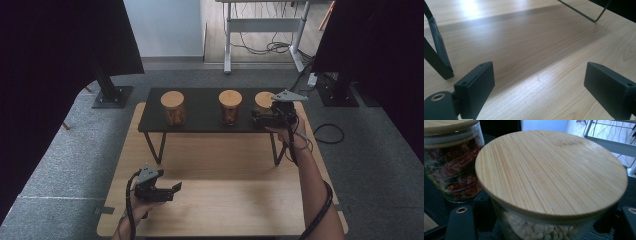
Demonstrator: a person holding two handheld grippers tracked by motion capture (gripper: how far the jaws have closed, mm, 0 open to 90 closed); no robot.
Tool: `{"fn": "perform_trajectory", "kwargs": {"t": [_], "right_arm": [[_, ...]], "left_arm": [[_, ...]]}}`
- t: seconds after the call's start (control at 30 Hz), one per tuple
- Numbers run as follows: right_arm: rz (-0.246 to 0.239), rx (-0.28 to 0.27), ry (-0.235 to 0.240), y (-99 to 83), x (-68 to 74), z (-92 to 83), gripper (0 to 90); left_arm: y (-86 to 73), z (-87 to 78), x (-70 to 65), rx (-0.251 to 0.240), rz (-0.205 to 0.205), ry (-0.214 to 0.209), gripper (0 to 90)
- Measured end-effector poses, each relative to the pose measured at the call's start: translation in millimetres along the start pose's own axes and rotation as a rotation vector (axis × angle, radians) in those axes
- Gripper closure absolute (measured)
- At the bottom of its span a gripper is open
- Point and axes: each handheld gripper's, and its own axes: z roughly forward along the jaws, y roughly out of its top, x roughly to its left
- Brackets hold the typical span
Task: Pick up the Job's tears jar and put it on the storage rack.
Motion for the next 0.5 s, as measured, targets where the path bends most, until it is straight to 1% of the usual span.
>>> {"fn": "perform_trajectory", "kwargs": {"t": [0.3,0.5], "right_arm": [[0.003,-0.001,-0.004,-0.5,1.2,-0.2,23.8],[-0.001,0.010,-0.002,1.6,1.2,-0.5,22.9]], "left_arm": [[0.4,-0.1,-0.1,0.001,0.003,-0.002,9.1],[0.5,0.2,-0.5,0.001,0.005,-0.002,9.1]]}}
